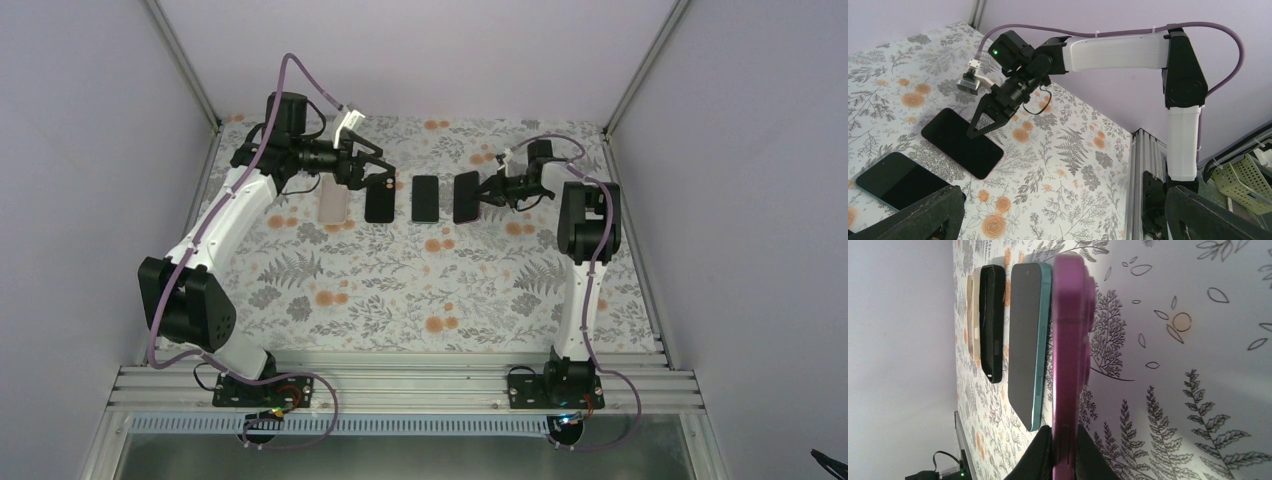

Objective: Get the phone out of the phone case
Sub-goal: Place the phone at the center of the board.

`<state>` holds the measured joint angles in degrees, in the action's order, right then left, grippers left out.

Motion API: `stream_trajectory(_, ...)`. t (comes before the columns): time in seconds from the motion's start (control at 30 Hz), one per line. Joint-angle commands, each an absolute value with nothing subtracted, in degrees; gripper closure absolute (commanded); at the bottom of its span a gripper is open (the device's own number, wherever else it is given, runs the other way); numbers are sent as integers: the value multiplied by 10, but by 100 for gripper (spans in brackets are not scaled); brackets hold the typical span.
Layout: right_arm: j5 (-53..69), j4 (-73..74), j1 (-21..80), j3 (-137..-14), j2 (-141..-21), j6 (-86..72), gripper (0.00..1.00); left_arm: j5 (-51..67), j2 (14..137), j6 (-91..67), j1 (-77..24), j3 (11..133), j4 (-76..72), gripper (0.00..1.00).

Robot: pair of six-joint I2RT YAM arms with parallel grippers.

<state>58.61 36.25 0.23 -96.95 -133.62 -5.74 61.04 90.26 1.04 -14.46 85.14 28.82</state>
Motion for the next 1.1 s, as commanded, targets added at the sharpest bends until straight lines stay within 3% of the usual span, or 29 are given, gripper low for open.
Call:
stream_trajectory(0.0,613,365,-7,-987,-1355,-72,89,617,886,10,-141,847,276,0)
stream_trajectory(0.23,603,367,-13,-992,-1360,-75,81,620,890,6,-138,845,273,0)
stream_trajectory(1.07,536,366,-44,-961,-1272,-71,8,569,881,-12,-113,846,274,0)
